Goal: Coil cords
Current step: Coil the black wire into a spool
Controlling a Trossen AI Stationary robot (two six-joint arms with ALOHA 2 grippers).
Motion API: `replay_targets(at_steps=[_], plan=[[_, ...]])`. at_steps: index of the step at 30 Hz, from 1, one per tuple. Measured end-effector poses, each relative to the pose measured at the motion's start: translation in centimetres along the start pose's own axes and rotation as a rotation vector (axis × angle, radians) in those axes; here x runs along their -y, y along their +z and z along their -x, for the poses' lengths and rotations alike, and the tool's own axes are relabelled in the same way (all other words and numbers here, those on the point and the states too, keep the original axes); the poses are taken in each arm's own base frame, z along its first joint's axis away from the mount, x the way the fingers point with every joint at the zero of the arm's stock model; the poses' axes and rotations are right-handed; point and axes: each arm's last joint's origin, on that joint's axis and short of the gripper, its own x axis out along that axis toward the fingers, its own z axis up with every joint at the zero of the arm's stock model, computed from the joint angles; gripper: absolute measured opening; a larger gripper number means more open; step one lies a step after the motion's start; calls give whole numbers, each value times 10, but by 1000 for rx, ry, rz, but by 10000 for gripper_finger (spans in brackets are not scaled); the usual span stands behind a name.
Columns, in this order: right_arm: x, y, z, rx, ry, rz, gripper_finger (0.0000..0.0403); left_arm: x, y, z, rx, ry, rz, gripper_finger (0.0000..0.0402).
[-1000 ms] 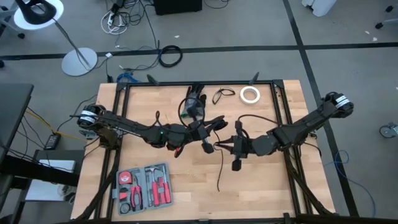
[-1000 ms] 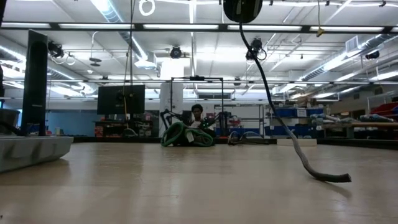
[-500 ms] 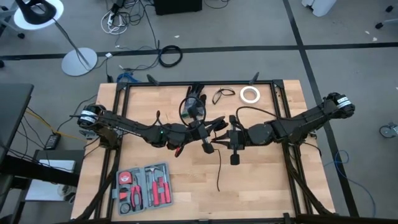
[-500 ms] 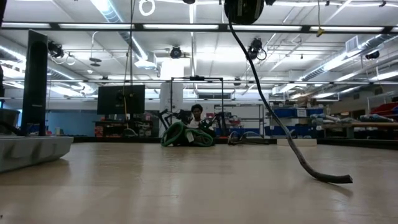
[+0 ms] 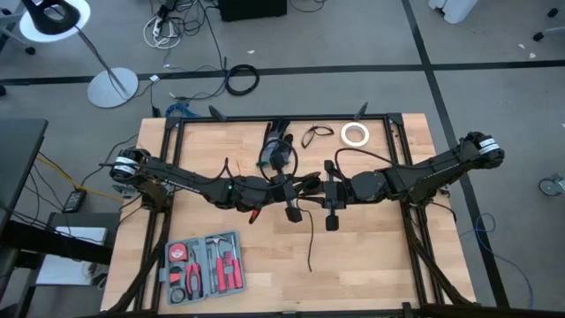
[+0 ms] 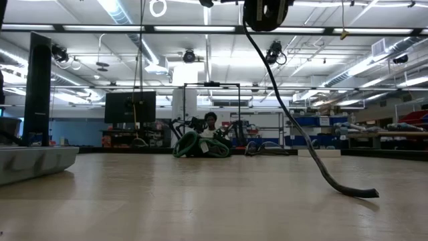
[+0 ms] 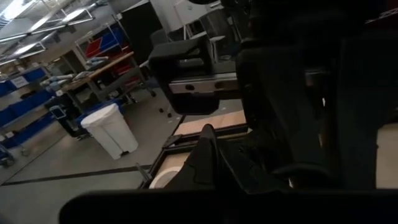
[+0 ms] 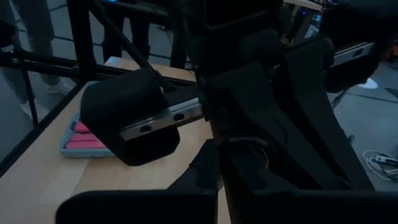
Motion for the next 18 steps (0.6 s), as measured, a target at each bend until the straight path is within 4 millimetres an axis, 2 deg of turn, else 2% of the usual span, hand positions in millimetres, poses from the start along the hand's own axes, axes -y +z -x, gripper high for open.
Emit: replay_targets(at_steps=[12,18], plan=[[-7,-3,3,-32,51,19,3,-2,2,-1,24,-1,64,0],[-10,3,6,12,-68,72,3,-2,0,-1,9,0,54,0]])
